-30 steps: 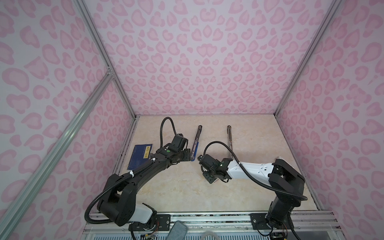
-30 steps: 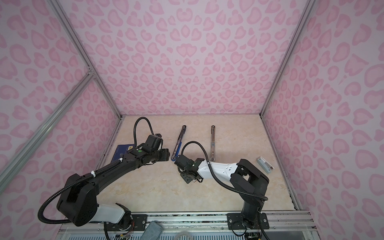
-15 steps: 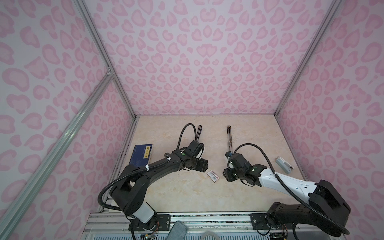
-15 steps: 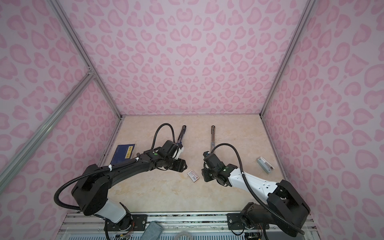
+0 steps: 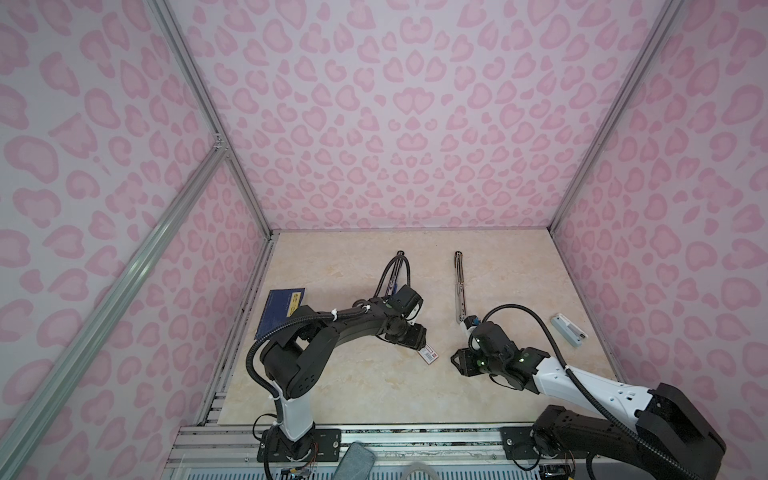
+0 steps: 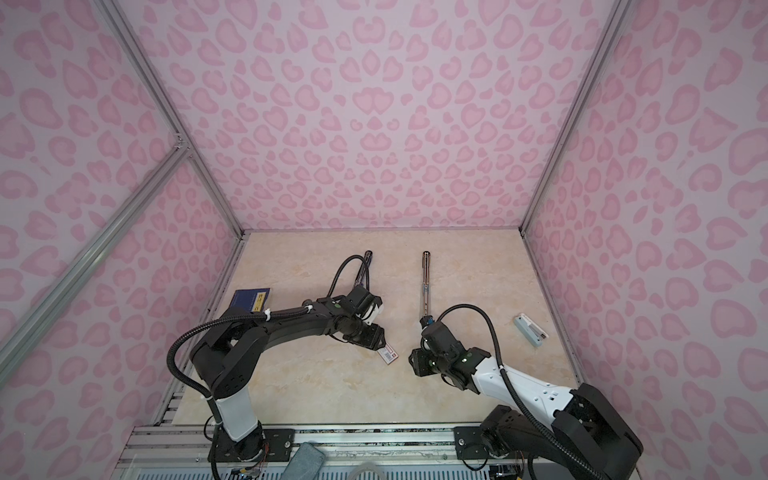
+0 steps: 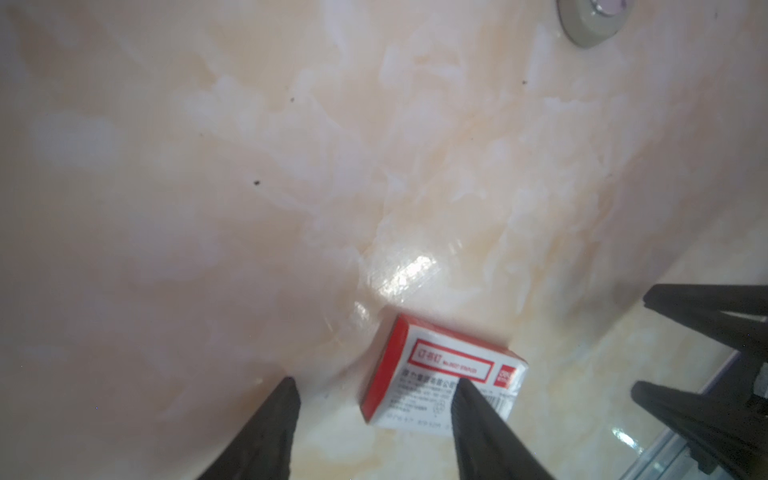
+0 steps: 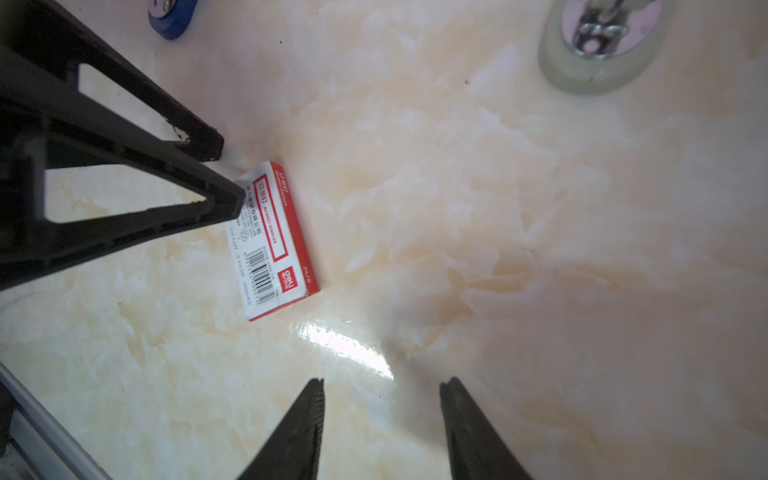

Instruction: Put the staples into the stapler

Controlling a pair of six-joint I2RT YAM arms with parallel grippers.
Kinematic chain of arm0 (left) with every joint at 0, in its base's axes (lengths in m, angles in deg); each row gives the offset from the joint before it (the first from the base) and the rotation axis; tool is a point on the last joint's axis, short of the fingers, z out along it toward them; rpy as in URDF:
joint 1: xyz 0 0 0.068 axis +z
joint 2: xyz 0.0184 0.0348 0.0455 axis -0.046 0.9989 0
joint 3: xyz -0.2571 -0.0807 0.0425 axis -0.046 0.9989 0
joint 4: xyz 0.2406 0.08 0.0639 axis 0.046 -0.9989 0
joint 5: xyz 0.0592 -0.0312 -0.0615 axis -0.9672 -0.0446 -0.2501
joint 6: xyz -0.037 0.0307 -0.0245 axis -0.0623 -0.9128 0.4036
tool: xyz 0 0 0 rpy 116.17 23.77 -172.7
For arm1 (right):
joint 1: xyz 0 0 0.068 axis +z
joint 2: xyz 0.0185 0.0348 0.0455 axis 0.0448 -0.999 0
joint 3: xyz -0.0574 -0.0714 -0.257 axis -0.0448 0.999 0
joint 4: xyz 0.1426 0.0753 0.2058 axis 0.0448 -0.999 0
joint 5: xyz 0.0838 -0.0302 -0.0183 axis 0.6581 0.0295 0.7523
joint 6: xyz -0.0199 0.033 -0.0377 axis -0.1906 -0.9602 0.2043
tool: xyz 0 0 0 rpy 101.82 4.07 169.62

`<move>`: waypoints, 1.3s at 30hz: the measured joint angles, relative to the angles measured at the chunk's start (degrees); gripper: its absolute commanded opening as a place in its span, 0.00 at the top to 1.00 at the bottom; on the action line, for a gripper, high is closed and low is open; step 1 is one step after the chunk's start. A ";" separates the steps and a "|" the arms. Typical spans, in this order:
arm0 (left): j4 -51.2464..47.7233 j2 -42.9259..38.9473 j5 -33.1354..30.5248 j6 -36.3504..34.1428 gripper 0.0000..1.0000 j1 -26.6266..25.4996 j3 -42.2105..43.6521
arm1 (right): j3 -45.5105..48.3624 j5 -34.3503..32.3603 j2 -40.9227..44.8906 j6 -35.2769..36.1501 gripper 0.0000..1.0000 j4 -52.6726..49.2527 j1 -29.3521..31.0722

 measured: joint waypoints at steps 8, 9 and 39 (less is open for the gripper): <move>1.73 0.96 1.70 -0.44 0.70 -0.22 0.39 | -0.28 0.74 -2.97 -0.57 0.53 1.66 0.59; 2.03 0.87 2.10 -0.44 0.72 -0.22 0.74 | -0.37 0.74 -3.28 -0.59 0.53 1.77 0.57; 11.63 -6.32 -0.28 10.05 0.70 0.90 11.47 | -7.96 2.82 -16.26 -1.90 0.59 7.45 1.22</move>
